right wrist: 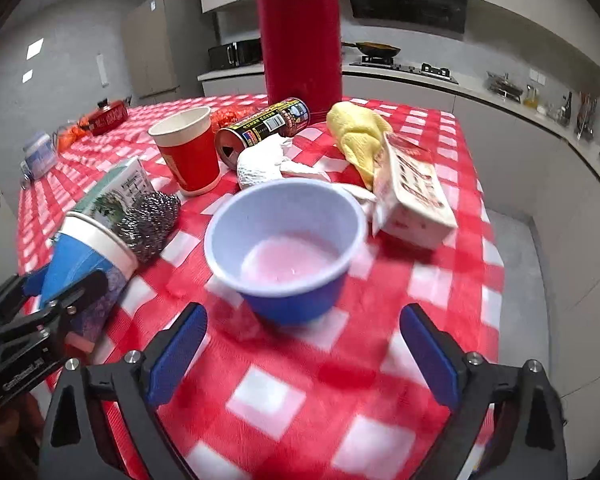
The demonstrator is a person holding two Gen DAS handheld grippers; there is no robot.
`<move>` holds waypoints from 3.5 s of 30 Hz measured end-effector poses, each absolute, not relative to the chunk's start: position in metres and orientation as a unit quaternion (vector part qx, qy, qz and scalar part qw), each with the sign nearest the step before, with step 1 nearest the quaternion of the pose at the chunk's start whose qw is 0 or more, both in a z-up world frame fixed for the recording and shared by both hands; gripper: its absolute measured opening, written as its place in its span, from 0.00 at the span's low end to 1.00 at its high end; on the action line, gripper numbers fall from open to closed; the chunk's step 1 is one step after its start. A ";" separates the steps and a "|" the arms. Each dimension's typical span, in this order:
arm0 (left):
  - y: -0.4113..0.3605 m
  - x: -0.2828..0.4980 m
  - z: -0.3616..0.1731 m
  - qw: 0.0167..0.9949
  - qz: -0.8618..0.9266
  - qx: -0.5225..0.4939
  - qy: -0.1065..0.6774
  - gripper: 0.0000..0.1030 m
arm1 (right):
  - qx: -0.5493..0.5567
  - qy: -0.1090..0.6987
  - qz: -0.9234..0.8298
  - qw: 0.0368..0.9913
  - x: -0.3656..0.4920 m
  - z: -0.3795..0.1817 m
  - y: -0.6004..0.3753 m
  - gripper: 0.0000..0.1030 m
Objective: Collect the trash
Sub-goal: 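Grasp the blue paper cup with the left tool while the right tool grasps the blue bowl, then carry cup and bowl over the black bin and open both tools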
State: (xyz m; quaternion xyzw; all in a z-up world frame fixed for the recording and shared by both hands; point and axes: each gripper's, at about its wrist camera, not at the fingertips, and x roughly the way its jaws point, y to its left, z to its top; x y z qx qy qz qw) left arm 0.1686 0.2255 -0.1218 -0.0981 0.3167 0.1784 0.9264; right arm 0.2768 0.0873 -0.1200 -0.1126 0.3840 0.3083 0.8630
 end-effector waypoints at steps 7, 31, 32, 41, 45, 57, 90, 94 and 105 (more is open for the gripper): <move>0.250 0.173 -0.123 0.921 0.193 -0.102 0.321 0.62 | -0.113 0.401 0.302 0.857 0.295 -0.124 0.106 0.90; 0.215 0.162 -0.095 0.939 0.160 -0.085 0.292 0.56 | -0.092 0.368 0.288 0.879 0.260 -0.089 0.059 0.74; 0.210 0.161 -0.093 0.940 0.156 -0.083 0.291 0.56 | -0.090 0.367 0.284 0.881 0.257 -0.087 0.053 0.74; 0.156 0.151 -0.085 0.949 0.111 -0.066 0.289 0.56 | -0.079 0.361 0.249 0.895 0.226 -0.076 -0.010 0.74; 0.130 0.150 -0.084 0.951 0.090 -0.062 0.290 0.56 | -0.074 0.361 0.234 0.900 0.214 -0.074 -0.036 0.74; 0.056 0.149 -0.079 0.956 0.035 -0.049 0.287 0.56 | -0.054 0.360 0.177 0.914 0.191 -0.072 -0.122 0.74; -0.131 0.218 -0.161 0.932 -0.048 -0.034 0.357 0.56 | -0.083 0.415 0.150 0.894 0.237 -0.170 -0.311 0.74; -0.145 0.229 -0.183 0.925 -0.048 -0.037 0.375 0.56 | -0.091 0.422 0.173 0.885 0.252 -0.196 -0.316 0.74; -0.140 0.261 -0.218 0.913 -0.013 -0.086 0.399 0.88 | -0.150 0.427 0.195 0.870 0.297 -0.266 -0.319 1.00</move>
